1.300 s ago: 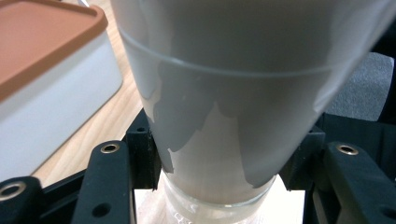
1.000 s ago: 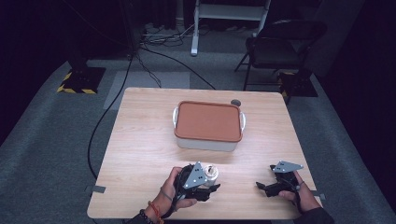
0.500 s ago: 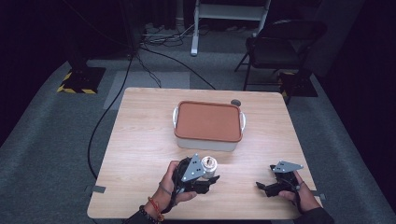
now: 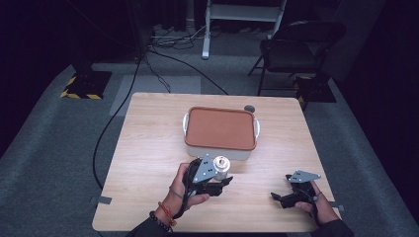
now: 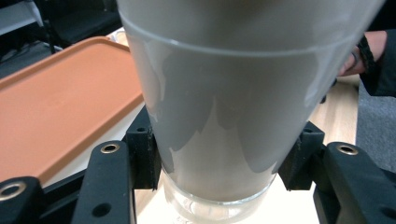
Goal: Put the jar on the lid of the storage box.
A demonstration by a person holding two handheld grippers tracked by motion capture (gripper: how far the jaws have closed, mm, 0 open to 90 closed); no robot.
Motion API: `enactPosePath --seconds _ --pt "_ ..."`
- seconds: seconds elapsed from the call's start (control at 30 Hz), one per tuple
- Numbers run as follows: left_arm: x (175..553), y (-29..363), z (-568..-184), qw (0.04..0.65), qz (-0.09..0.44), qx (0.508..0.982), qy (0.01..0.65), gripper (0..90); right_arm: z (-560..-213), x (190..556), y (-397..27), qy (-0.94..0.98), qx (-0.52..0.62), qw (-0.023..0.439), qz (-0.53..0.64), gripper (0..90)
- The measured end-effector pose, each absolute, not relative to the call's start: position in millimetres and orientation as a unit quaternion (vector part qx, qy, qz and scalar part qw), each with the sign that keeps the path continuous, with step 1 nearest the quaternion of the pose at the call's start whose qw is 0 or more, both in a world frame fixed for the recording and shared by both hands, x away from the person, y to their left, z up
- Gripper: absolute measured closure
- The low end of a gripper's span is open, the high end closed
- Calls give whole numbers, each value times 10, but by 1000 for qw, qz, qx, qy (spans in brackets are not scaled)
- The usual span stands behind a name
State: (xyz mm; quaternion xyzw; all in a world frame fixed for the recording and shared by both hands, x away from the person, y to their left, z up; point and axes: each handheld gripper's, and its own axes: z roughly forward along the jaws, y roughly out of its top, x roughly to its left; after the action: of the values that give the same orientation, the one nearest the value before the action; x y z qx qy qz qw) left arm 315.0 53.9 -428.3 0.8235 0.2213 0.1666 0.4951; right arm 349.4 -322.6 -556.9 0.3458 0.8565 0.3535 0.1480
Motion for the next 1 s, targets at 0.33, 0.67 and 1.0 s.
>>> enactPosePath --seconds 0.33,0.67,1.0 --pt "3298 546 -4145 499 176 815 235 432 -5568 3494 -3226 856 346 148 353 0" --pt "3410 531 -4021 500 176 812 245 432 -5569 3494 -3226 856 346 148 353 0" --pt "3516 530 -3947 504 182 805 256 432 -5569 3494 -3226 856 346 148 354 0"
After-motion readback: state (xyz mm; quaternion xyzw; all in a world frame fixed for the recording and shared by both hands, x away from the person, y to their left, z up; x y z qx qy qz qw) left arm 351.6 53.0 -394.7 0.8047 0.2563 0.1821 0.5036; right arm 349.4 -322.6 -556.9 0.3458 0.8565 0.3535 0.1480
